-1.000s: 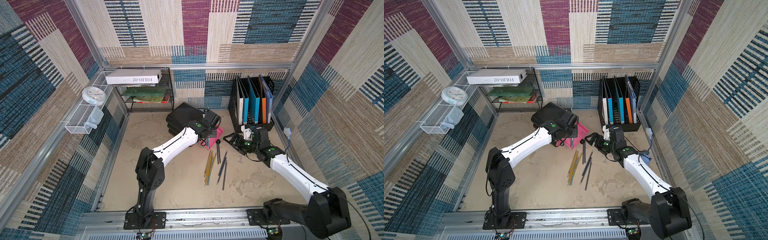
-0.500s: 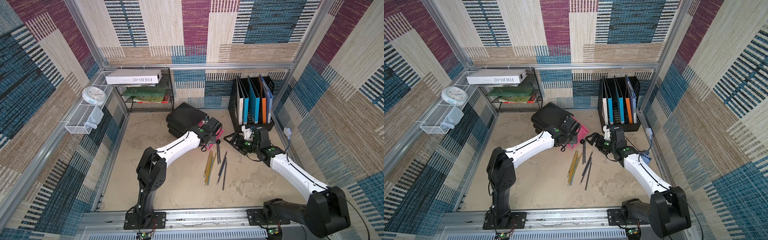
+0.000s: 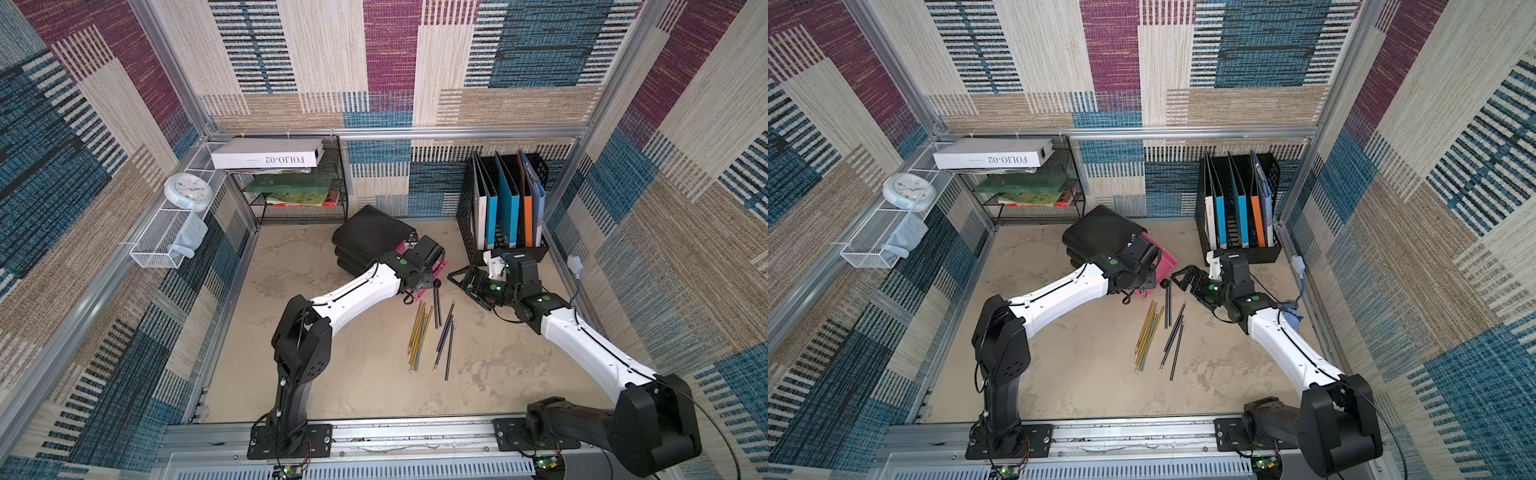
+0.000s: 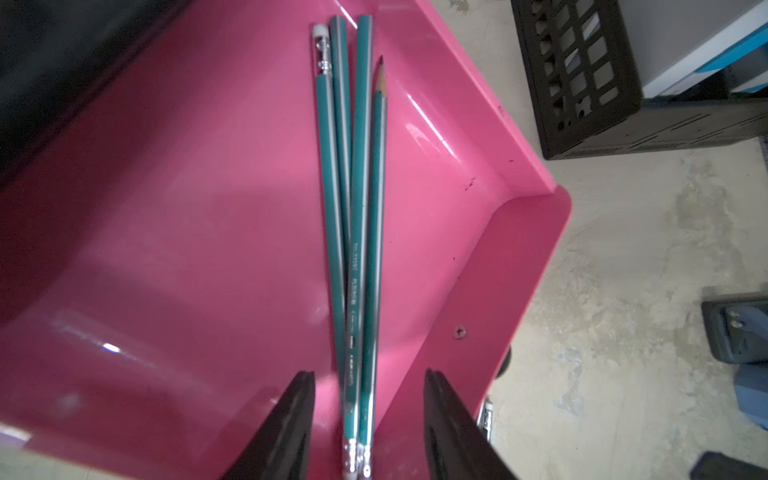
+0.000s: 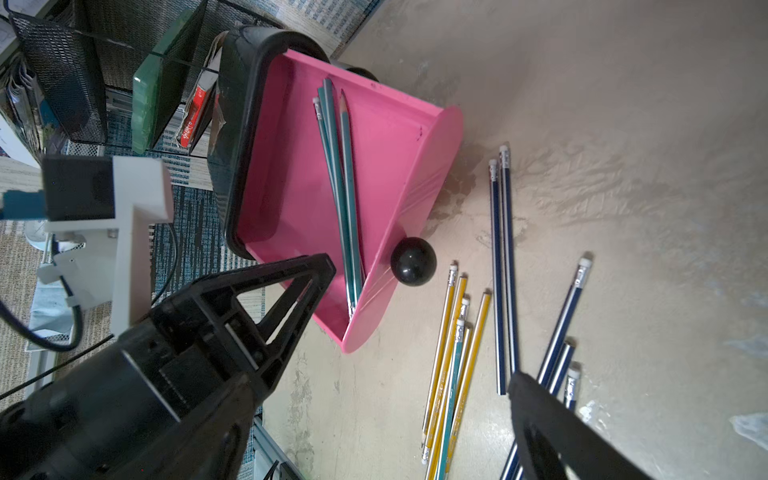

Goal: Please place the pencils in the drawer according to their color
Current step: Place the pencil in the drawer, then pick up the pencil from the center of the board.

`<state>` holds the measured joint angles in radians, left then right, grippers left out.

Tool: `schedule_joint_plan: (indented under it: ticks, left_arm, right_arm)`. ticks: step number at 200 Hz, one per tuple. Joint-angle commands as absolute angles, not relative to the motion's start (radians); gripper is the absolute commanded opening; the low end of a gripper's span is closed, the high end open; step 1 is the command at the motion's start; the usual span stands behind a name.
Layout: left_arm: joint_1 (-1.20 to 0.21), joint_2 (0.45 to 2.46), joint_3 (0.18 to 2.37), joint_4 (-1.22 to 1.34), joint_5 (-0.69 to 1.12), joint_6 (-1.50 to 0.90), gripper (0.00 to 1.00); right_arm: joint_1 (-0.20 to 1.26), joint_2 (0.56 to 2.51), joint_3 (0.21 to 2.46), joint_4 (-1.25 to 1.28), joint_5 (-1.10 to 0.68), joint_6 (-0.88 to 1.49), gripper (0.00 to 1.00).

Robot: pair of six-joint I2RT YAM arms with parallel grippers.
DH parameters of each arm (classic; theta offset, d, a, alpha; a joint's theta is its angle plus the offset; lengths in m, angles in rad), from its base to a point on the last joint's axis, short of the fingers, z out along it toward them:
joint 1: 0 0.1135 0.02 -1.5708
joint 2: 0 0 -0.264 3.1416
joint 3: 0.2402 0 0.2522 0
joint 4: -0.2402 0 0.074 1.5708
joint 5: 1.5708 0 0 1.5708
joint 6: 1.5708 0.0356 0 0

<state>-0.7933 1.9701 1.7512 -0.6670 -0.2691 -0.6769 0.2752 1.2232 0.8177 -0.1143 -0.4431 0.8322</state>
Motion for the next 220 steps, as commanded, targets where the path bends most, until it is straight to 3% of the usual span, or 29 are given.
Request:
schedule_joint_plan:
  ticks: [1,79,156,220]
  left_arm:
    - [-0.796,1.950,1.770,-0.648,-0.263,-0.685,0.50]
    - [-0.824,1.771,1.737,-0.664,-0.225,-0.612,0.53]
    - [-0.925,1.483,1.359,-0.691,-0.195,-0.566,0.53]
    - [-1.074,1.570,1.241,-0.673,-0.125,-0.618,0.48]
  right_arm:
    - [0.276,1.216,0.823,-0.102,-0.449,0.822,0.99]
    - [0.276,1.177,0.819,-0.120,-0.457,0.828,0.99]
    - [0.275,1.129,0.764,-0.141,-0.488,0.845,0.99]
    - [0.275,1.099,0.710,-0.164,-0.514,0.850,0.99]
